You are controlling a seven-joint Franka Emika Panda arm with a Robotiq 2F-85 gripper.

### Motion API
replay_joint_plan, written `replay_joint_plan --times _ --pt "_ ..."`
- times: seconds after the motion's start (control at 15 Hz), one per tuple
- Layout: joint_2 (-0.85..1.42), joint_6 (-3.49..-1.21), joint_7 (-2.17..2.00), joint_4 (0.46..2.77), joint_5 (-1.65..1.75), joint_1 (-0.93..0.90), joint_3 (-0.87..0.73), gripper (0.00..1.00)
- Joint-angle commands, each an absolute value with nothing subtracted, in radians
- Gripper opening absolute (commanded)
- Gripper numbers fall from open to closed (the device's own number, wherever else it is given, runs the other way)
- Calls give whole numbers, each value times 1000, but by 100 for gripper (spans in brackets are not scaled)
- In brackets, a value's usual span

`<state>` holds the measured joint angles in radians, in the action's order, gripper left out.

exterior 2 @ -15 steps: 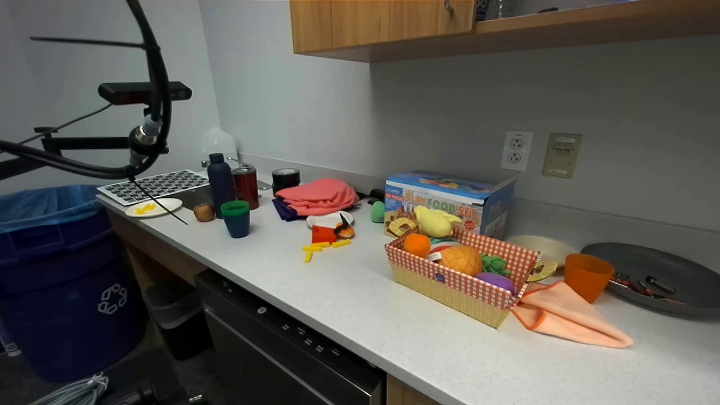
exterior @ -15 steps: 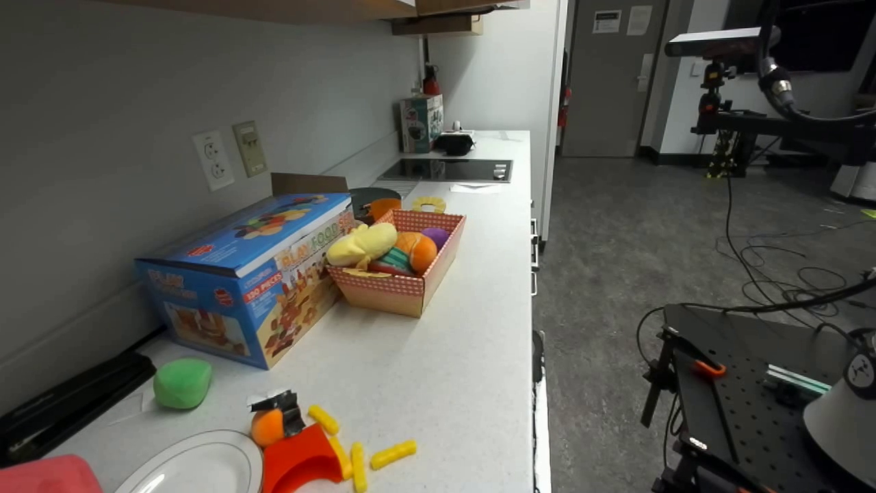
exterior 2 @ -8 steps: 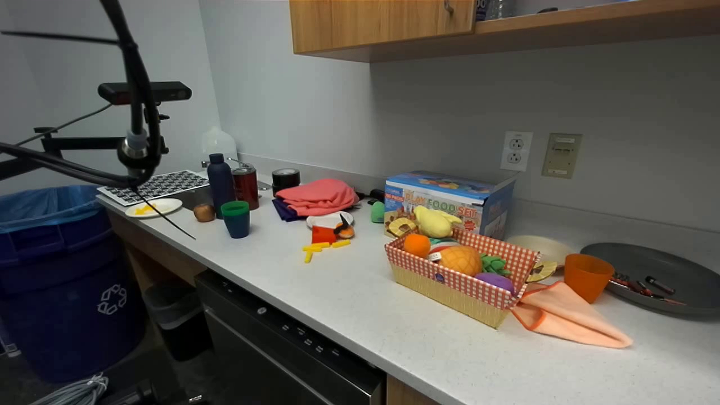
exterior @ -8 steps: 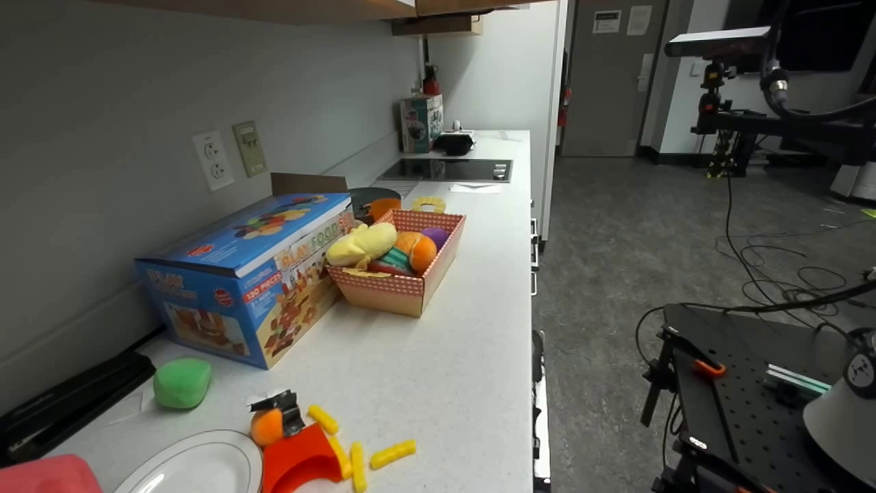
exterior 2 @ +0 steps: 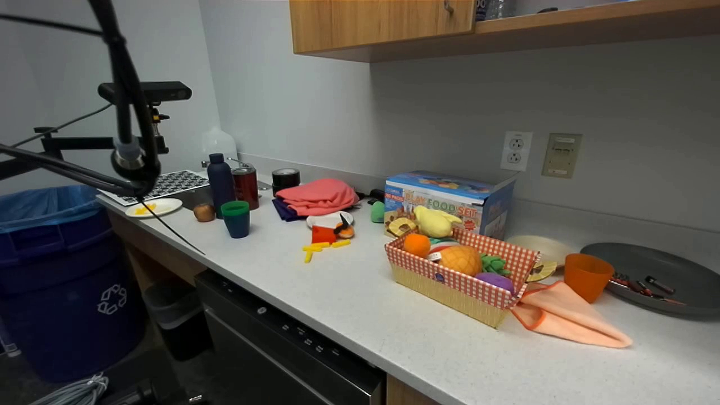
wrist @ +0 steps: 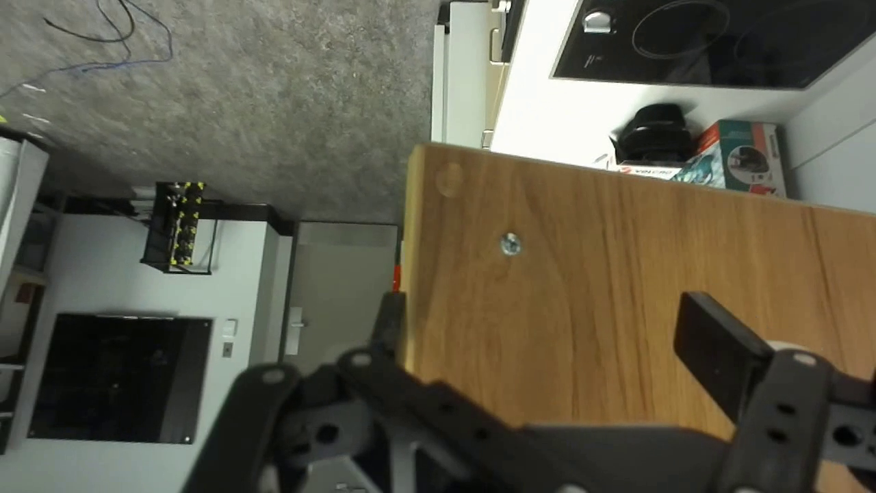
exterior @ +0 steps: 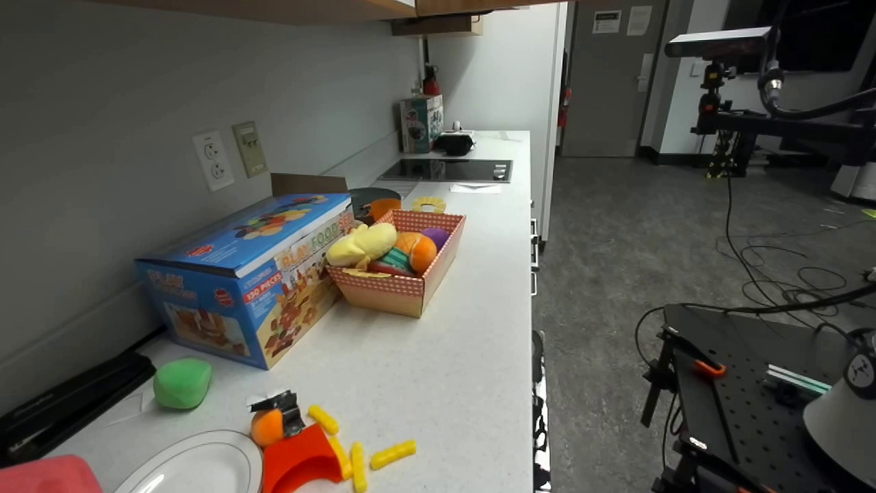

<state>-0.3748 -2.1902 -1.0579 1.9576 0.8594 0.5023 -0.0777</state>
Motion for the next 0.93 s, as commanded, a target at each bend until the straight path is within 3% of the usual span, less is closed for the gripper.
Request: replay_joint_plan --times 0.0,0.87 --pt "-292 -2136 -1200 1862 913 457 -94 100" --pt "-274 -2109 -1262 1857 916 404 -127 100"
